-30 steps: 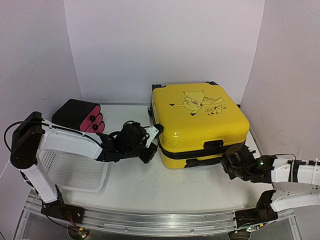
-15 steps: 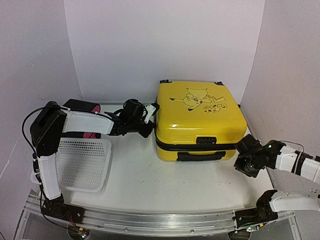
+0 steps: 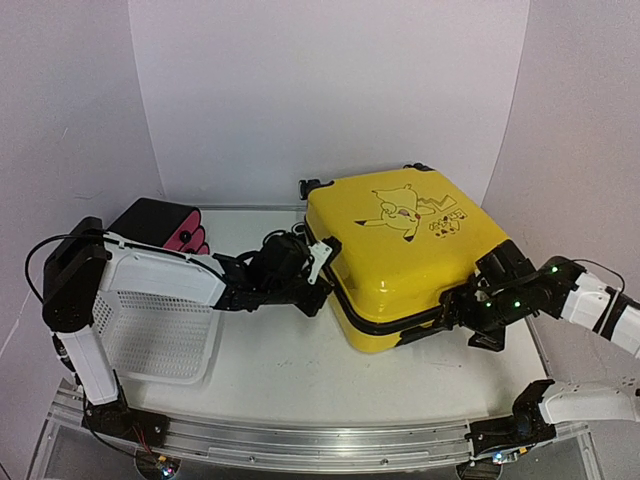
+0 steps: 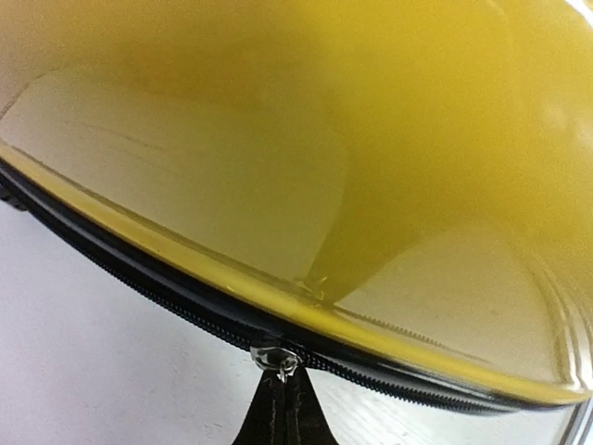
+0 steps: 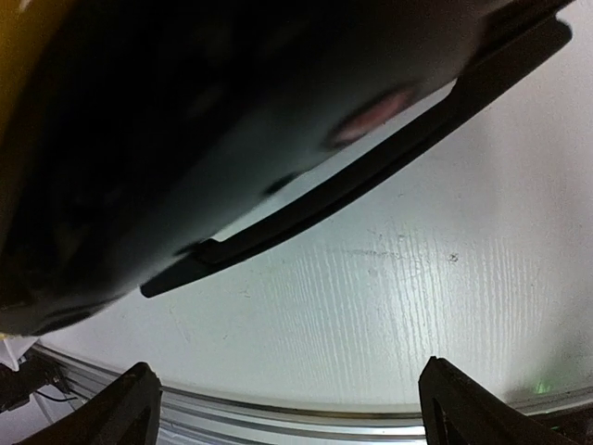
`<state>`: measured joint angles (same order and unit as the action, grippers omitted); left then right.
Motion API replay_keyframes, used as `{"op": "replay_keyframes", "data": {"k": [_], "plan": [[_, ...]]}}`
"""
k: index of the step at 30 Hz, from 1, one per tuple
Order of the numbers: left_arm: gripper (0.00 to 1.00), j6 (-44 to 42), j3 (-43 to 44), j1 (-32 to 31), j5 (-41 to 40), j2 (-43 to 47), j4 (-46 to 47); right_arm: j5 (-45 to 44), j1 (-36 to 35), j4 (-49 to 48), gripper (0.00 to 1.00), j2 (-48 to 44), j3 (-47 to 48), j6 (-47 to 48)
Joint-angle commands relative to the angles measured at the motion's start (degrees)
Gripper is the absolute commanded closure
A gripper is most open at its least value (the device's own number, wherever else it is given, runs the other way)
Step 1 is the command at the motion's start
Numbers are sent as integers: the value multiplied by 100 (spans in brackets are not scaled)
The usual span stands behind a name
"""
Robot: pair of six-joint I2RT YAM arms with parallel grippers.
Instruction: Open, take out, and arrange the luggage
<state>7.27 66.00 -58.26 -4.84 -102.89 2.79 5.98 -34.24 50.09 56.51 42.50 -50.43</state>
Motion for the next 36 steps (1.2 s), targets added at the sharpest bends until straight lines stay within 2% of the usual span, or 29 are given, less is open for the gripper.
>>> {"op": "replay_keyframes", "data": {"k": [1,6,10,14,16,18,21,24,28,32,36], "plan": [[100,650,56,-603,37,460,467,160,391,-82,2,-35,414,398],[100,828,397,-1211,-202,185,454,618,1548,141,2,627,1025,1074],[100,857,868,-1414,-248,-217,434,859,2426,521,2,1352,1860,1909],[100,926,1111,-1424,-427,-426,411,300,2511,1722,2,1981,2639,2307],[100,919,1134,-1419,-533,-420,402,217,2523,1835,2,1866,2469,2135],[100,926,1126,-1408,-594,-397,401,666,2854,1780,2,1443,2032,1820],[100,938,1162,-1403,-579,-392,385,1080,3370,1109,7,779,1119,1158],[100,982,1231,-1402,-467,-452,386,1213,3380,520,19,521,685,729],[100,1017,1242,-1415,-428,-471,374,885,3380,-13,33,111,375,132],[100,1040,1214,-1408,-437,-451,380,892,3380,-528,49,325,141,-221],[100,1064,1197,-1409,-415,-435,377,687,3380,-1376,54,273,-312,-634]]}}
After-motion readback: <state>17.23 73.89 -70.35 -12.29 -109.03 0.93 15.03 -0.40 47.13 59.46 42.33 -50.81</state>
